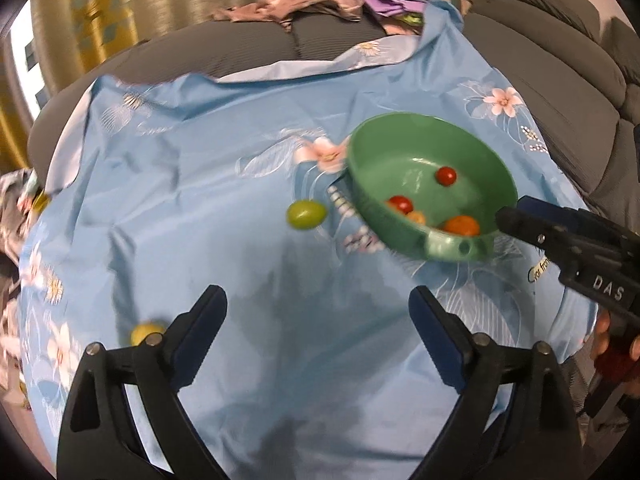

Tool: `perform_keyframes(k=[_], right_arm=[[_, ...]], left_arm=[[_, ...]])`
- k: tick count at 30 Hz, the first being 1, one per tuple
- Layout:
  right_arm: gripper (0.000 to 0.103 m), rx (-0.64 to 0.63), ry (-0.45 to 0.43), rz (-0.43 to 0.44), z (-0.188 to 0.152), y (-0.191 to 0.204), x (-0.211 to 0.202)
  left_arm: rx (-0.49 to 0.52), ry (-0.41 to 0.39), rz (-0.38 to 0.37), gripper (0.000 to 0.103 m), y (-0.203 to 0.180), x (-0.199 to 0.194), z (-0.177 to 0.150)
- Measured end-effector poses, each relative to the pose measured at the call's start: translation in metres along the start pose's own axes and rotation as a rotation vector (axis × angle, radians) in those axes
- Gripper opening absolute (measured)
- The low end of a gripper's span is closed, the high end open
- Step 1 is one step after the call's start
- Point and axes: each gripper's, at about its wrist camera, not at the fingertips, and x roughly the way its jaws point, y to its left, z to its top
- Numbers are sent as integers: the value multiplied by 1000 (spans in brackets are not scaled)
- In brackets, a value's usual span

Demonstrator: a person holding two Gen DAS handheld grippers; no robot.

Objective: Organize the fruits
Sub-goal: 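Lift both tools away from the green bowl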

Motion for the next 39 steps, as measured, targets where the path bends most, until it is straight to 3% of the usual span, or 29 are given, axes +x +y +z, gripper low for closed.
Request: perform_keyframes(k=[4, 13, 39], right_arm=[[48, -33, 6, 11, -3, 17, -4], [48, -95, 30, 51, -7, 54, 0], [48, -208, 139, 59, -14, 113, 41]], left_arm=[[-52, -30, 20, 100, 18, -20, -19], [-121, -44, 67, 102, 56, -46, -56], [-231, 6, 17, 101, 113, -29, -93]])
